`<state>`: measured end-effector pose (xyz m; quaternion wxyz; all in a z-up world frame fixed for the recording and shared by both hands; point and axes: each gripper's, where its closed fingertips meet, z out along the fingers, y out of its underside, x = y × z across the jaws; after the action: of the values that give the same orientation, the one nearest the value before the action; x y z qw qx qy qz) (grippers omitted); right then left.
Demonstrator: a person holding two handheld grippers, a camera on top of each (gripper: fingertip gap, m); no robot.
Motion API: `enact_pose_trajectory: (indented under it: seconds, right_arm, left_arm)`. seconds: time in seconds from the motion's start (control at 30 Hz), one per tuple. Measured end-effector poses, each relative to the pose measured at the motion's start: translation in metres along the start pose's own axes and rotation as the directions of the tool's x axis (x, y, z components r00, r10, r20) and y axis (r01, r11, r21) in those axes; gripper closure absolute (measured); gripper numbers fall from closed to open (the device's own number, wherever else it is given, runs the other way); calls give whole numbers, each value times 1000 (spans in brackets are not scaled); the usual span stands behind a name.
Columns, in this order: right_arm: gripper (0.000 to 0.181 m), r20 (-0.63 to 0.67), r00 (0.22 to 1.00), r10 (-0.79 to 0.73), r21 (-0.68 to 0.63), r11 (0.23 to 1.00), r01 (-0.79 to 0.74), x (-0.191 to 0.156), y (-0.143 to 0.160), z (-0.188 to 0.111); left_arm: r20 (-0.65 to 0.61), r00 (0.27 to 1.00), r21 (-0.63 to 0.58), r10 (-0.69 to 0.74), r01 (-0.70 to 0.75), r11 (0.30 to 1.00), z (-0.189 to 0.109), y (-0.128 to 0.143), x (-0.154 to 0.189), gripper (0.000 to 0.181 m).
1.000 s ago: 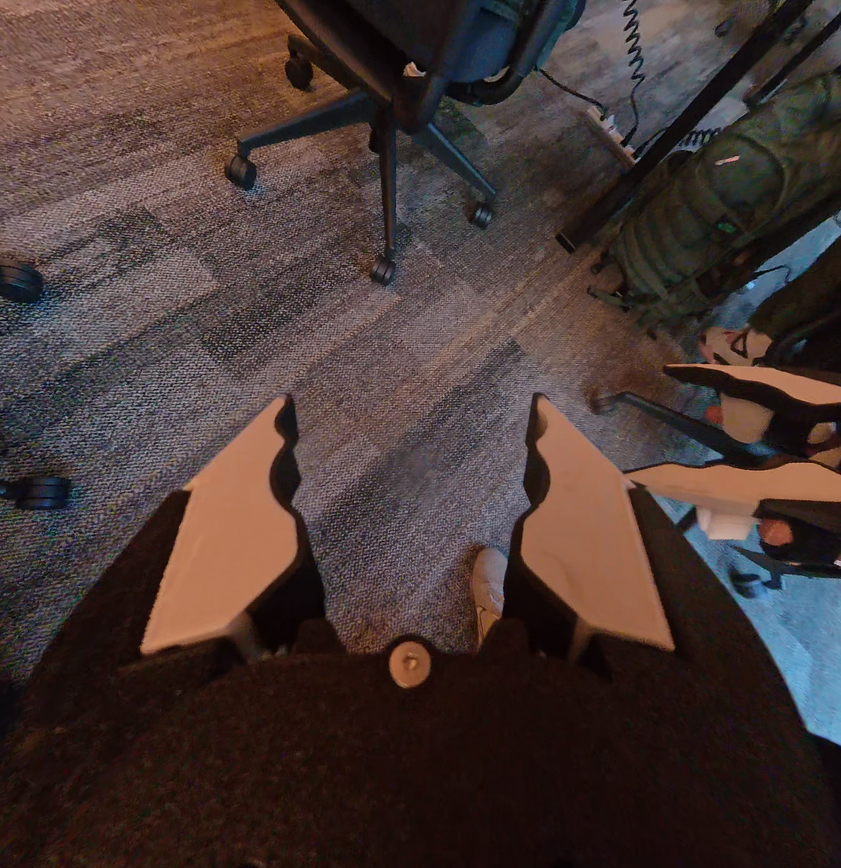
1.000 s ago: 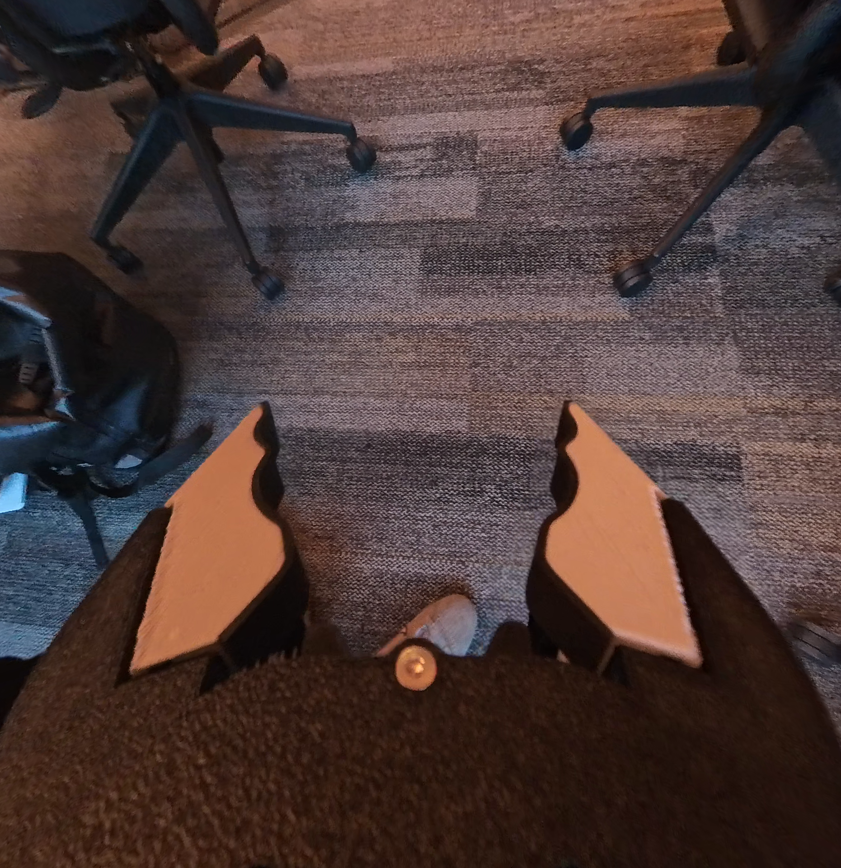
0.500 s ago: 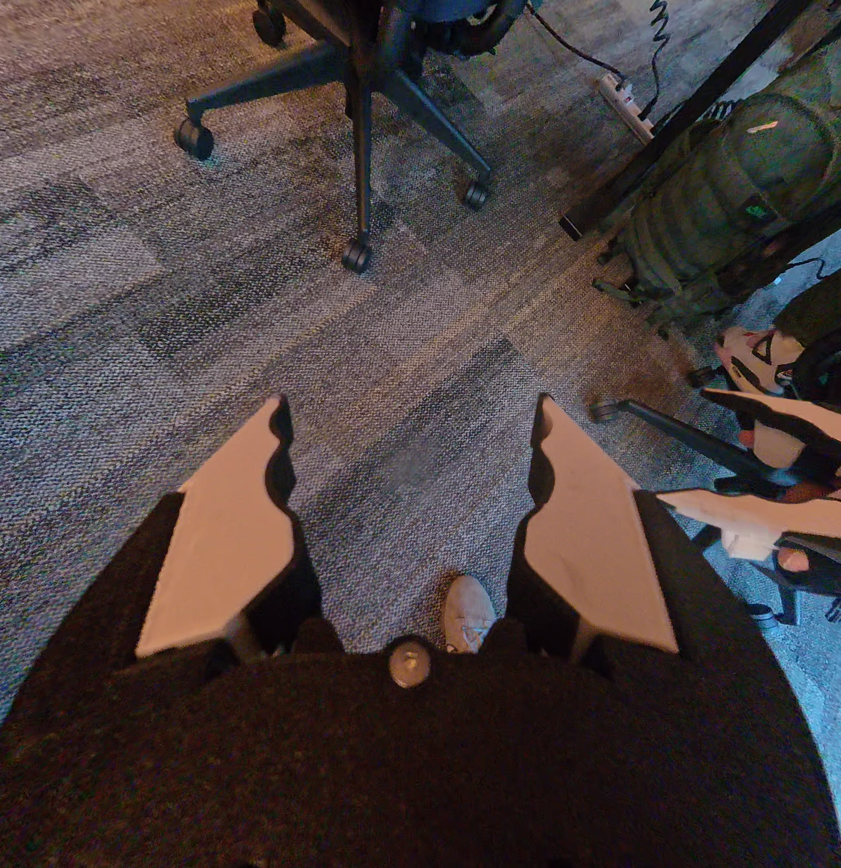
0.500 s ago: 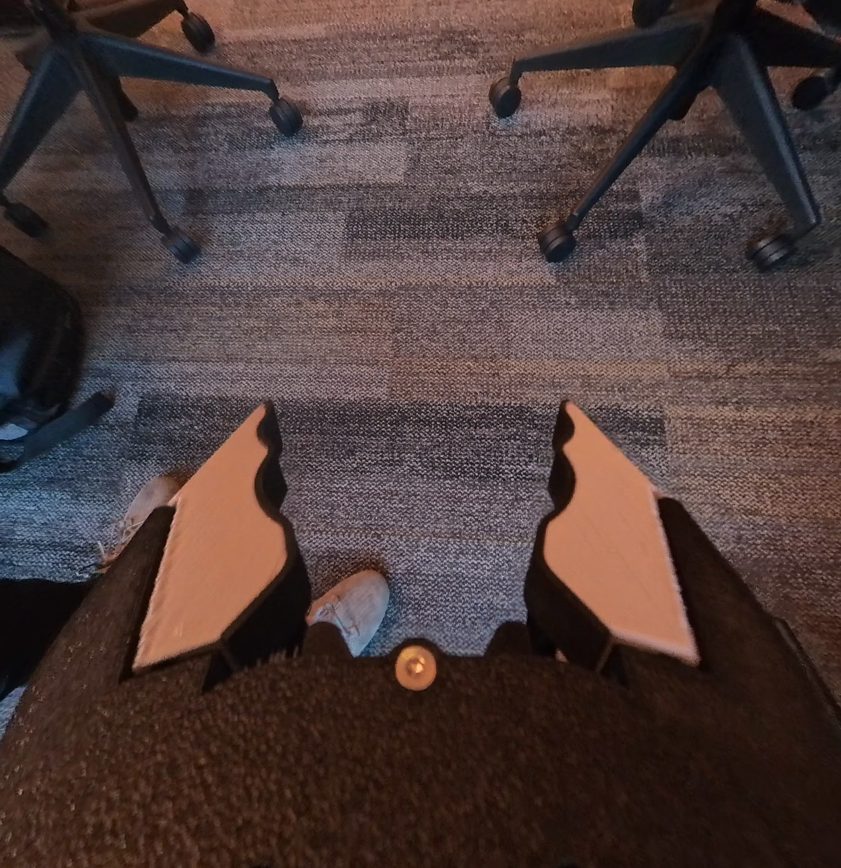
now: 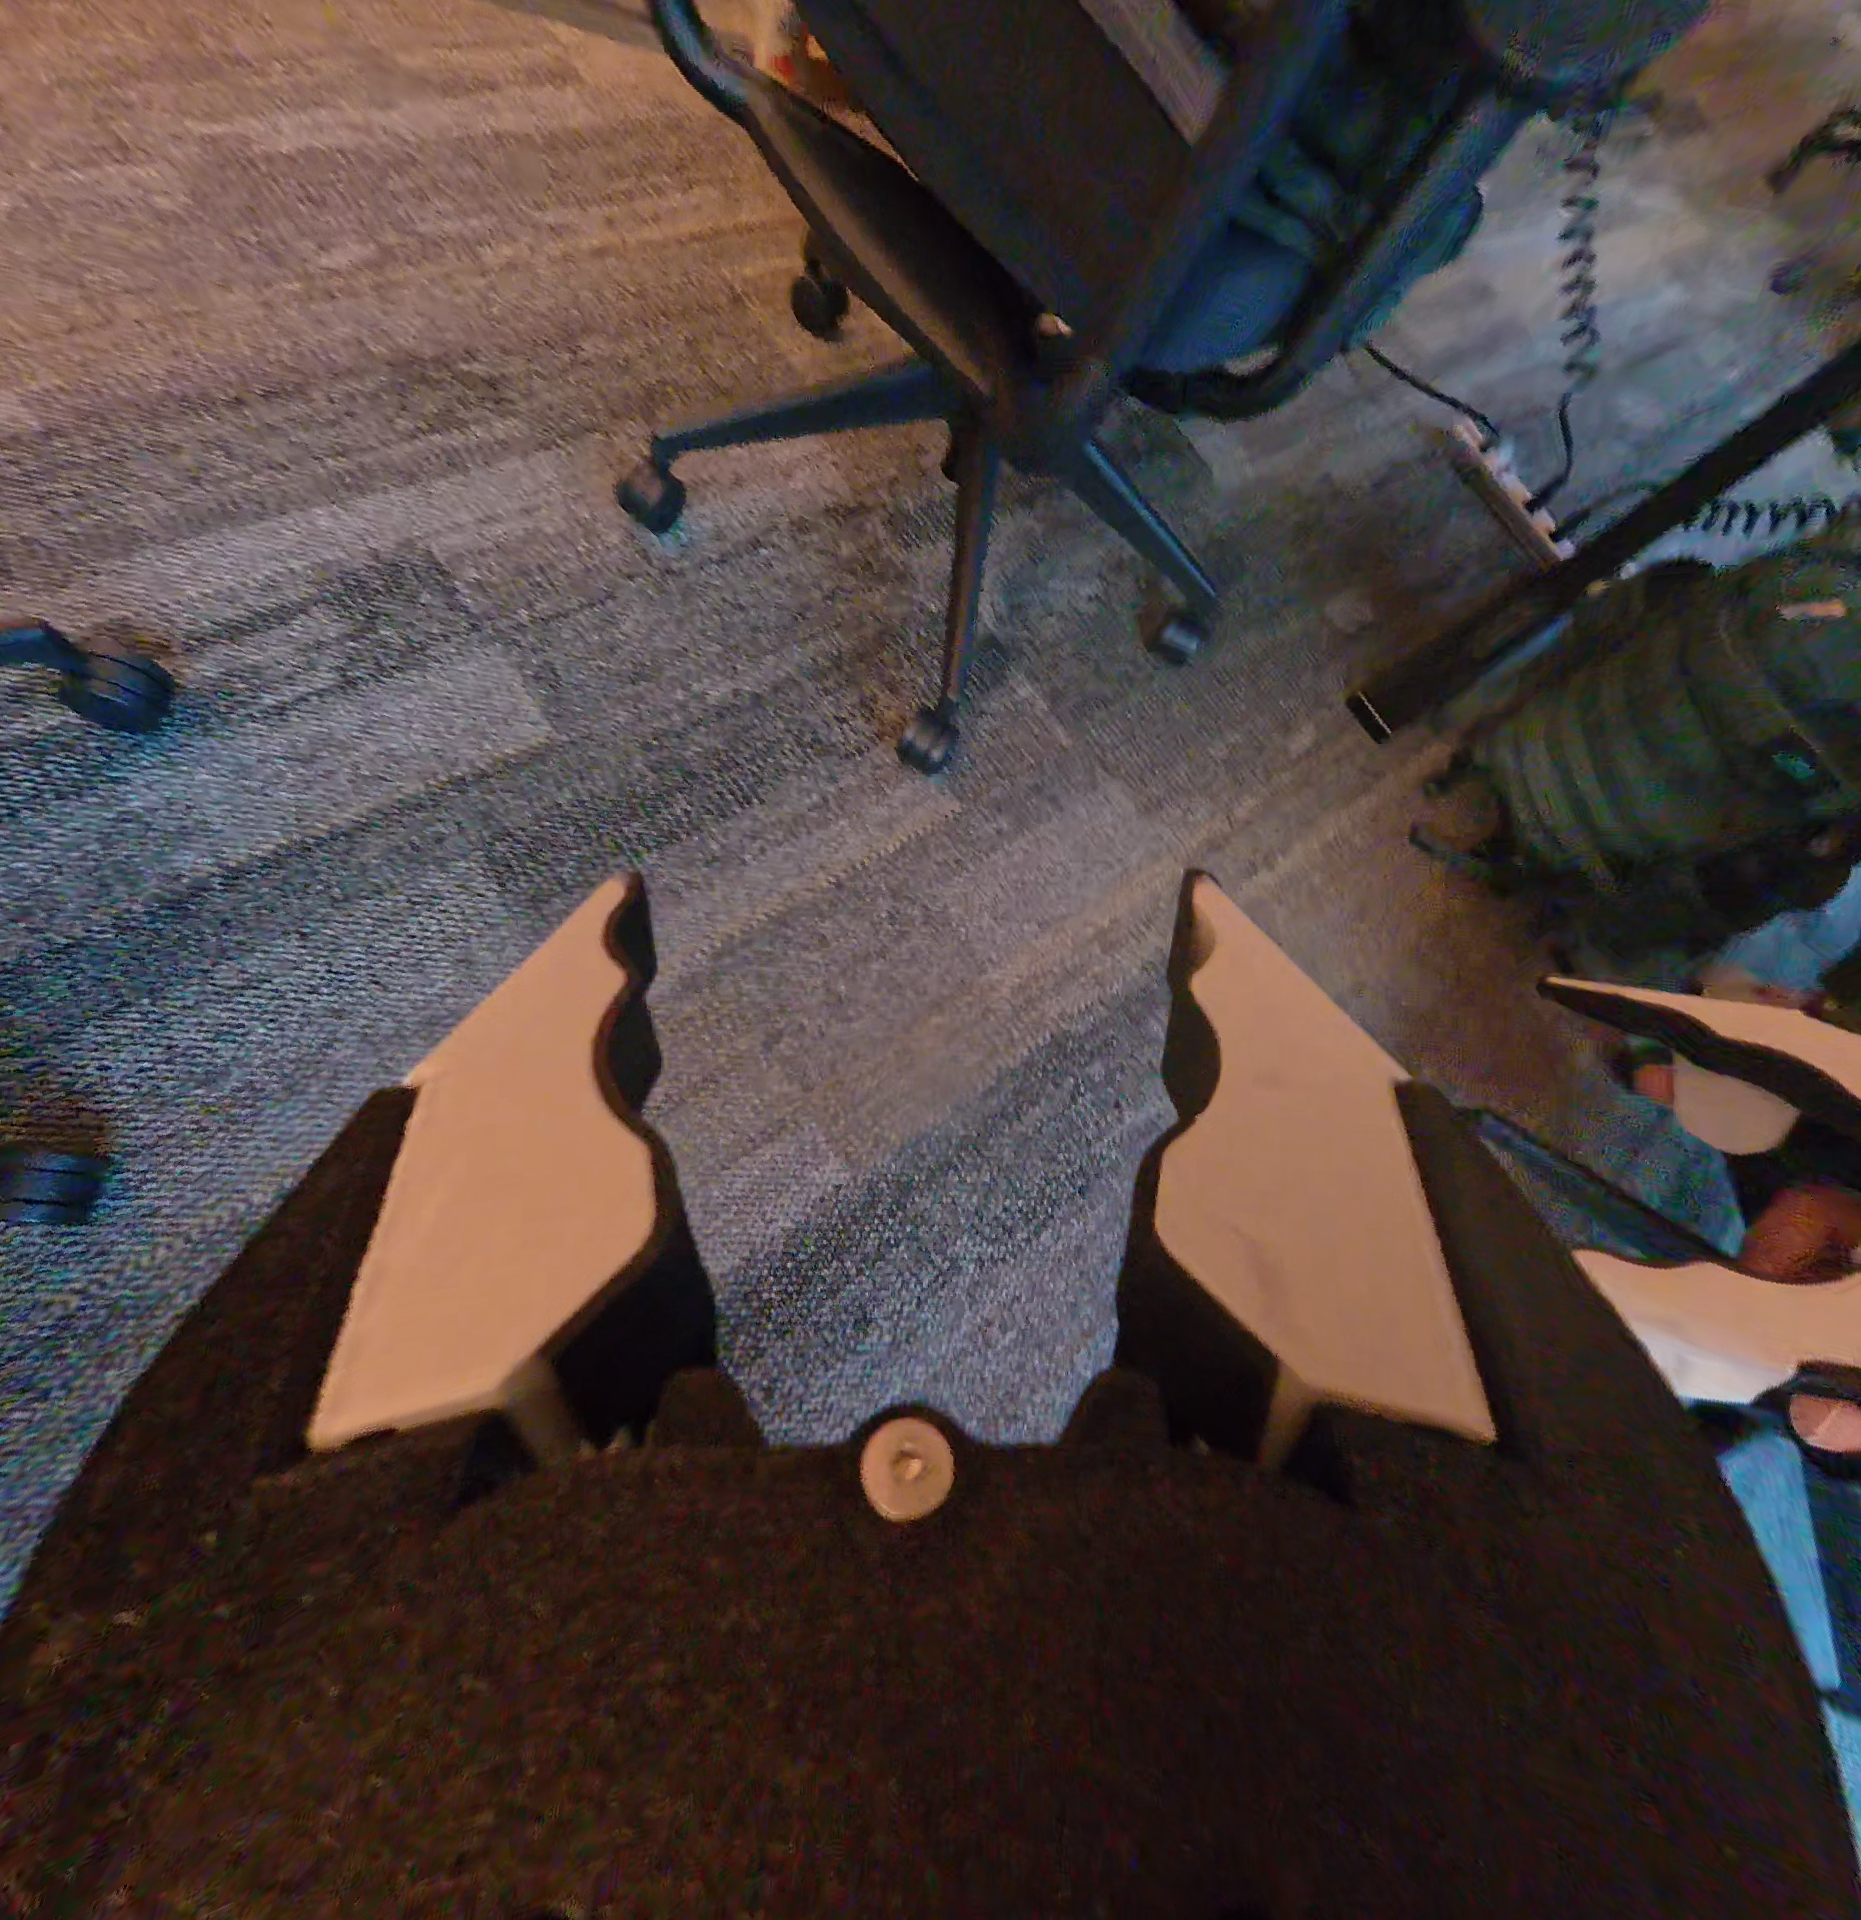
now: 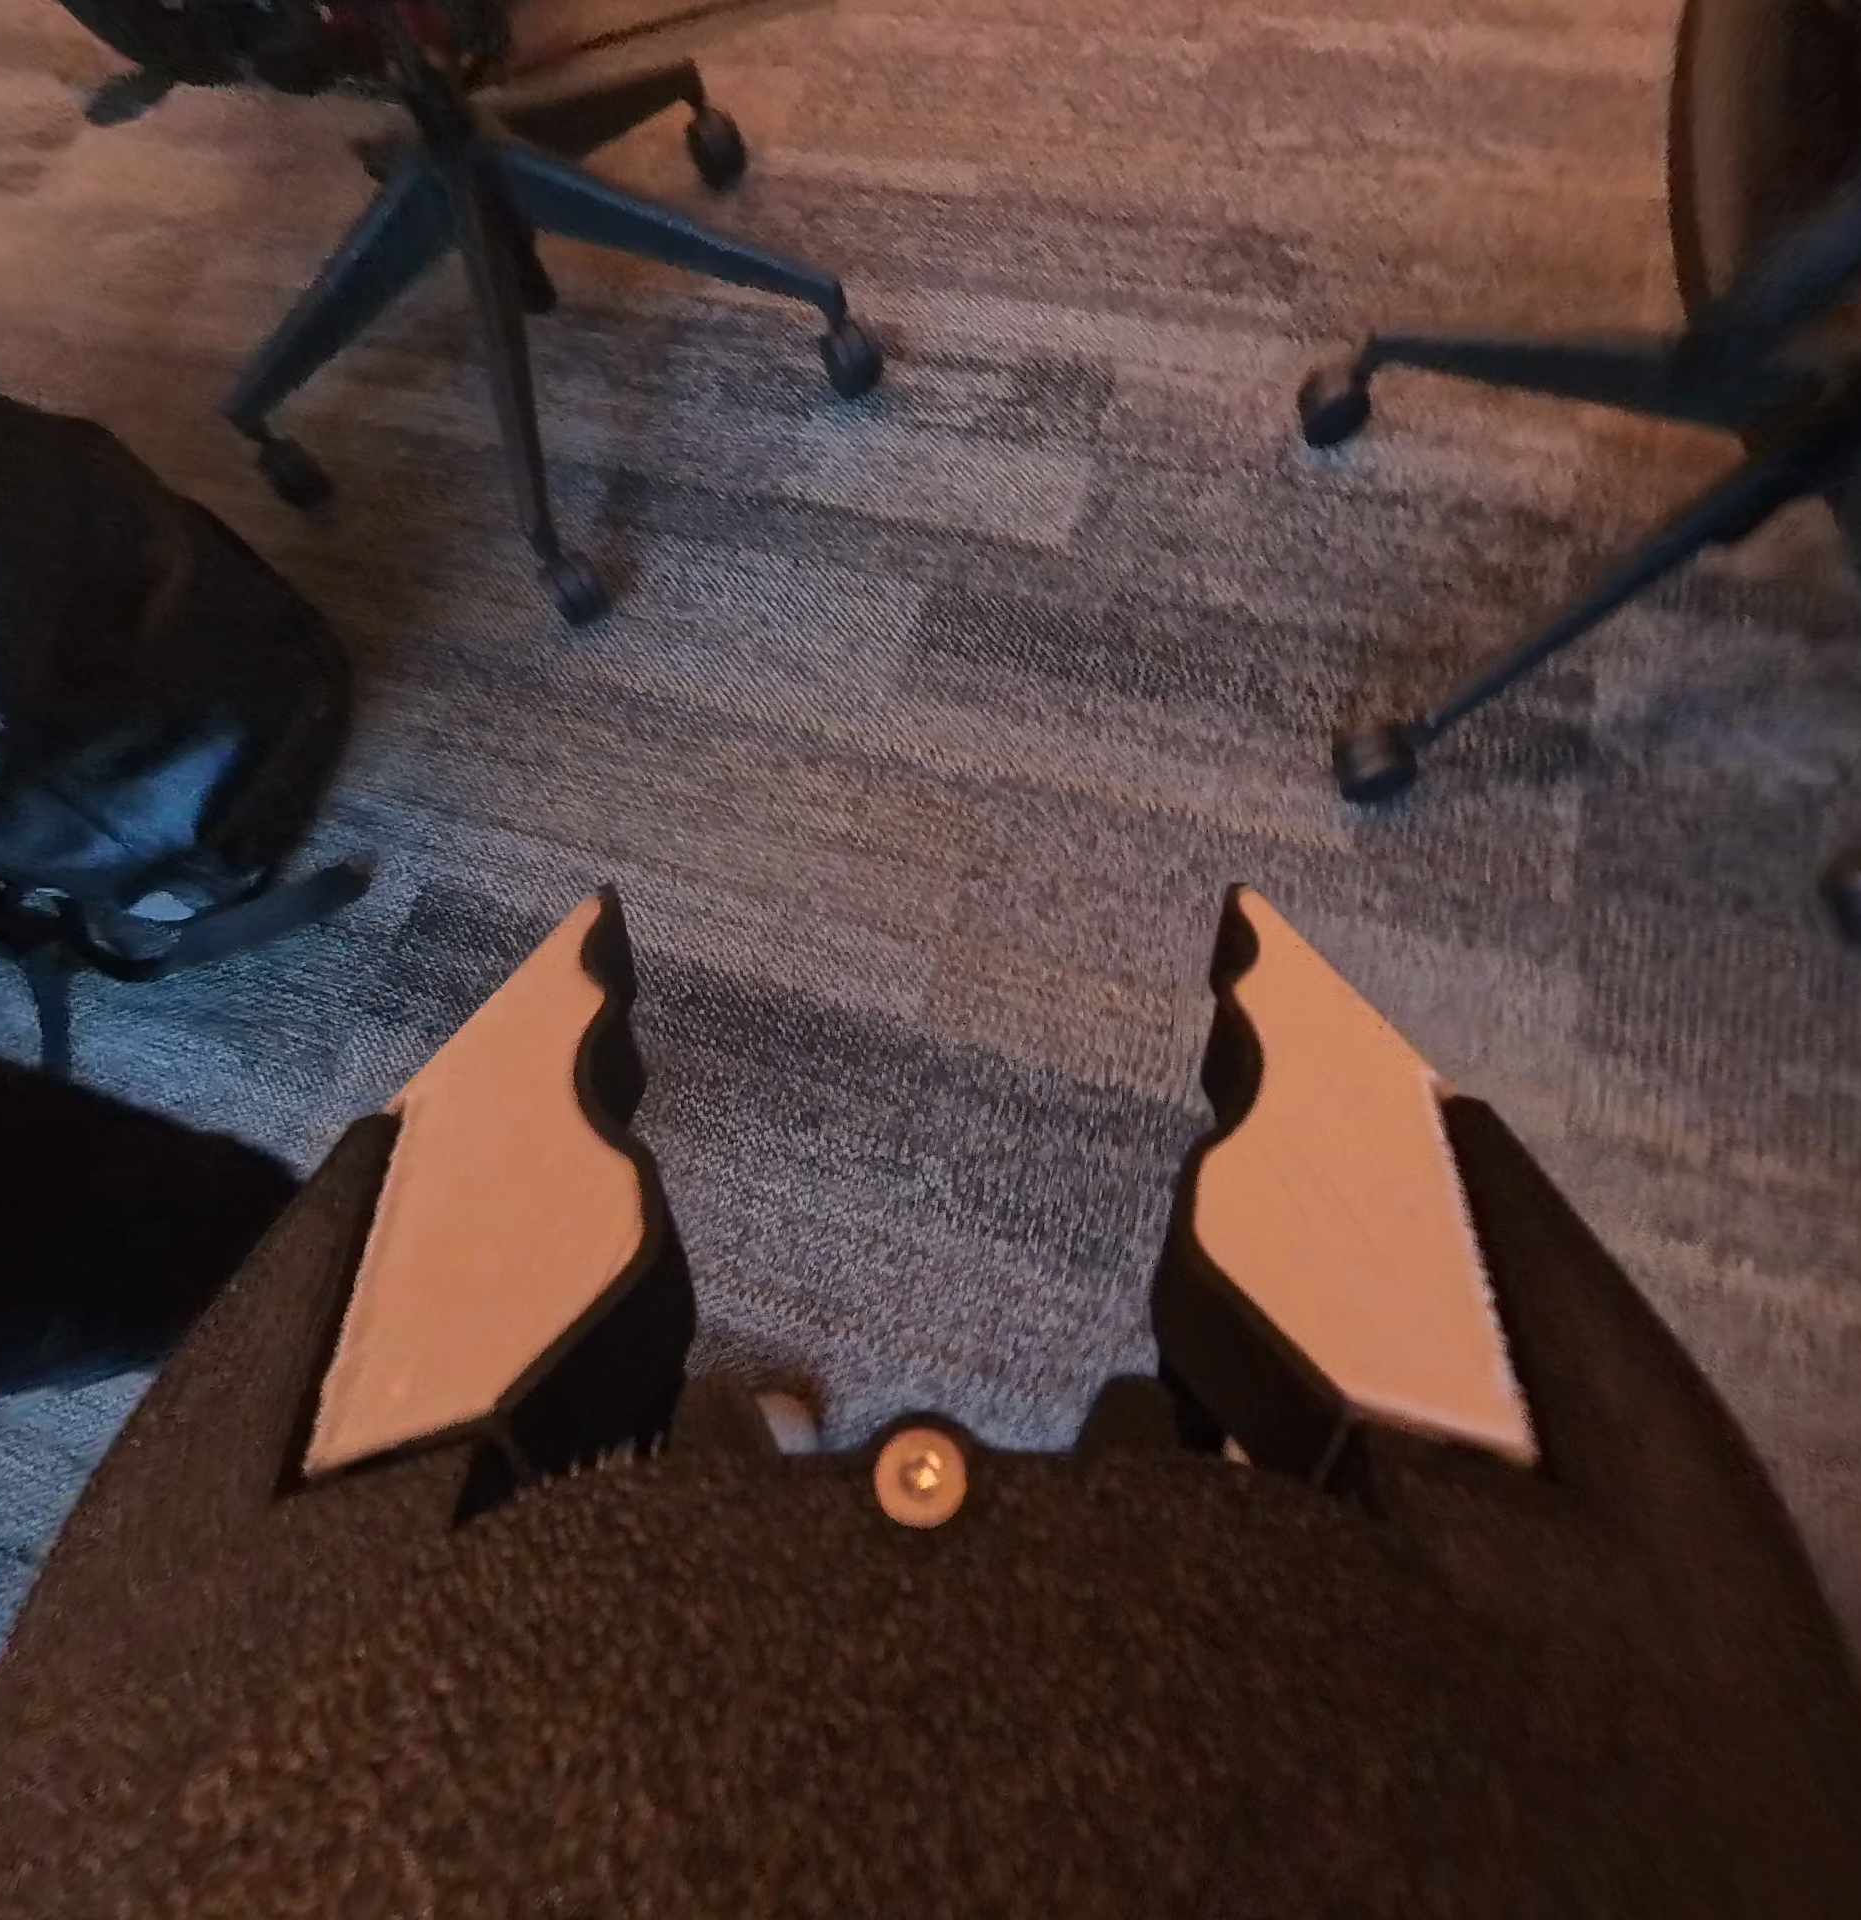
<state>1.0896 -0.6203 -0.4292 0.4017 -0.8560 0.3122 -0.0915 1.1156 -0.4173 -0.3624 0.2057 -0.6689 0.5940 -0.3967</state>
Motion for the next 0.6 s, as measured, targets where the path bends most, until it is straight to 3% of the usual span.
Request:
enact_pose_trajectory:
  seconds: [0.13, 0.27, 0.37, 0.5, 0.6]
  right_arm:
    - [73, 92, 991, -97, 3, 995, 97, 1, -67, 49]
    - [74, 153, 975, -159, -1, 987, 161, 7, -146, 121]
    - [76, 173, 972, -161, 24, 987, 160, 20, -214, 191]
    - [74, 176, 960, -218, 64, 976, 210, 47, -293, 296]
    - [75, 182, 955, -233, 89, 971, 220, 73, -347, 360]
  left_arm:
    - [54, 998, 40, -43, 41, 998, 13, -37, -52, 88]
    - [64, 991, 49, -114, 111, 993, 58, -79, -116, 101]
    - [59, 990, 69, -129, 125, 990, 119, -122, -170, 107]
    - [79, 994, 61, -72, 67, 996, 227, -170, -252, 114]
    - [138, 980, 53, -142, 136, 989, 299, -199, -328, 121]
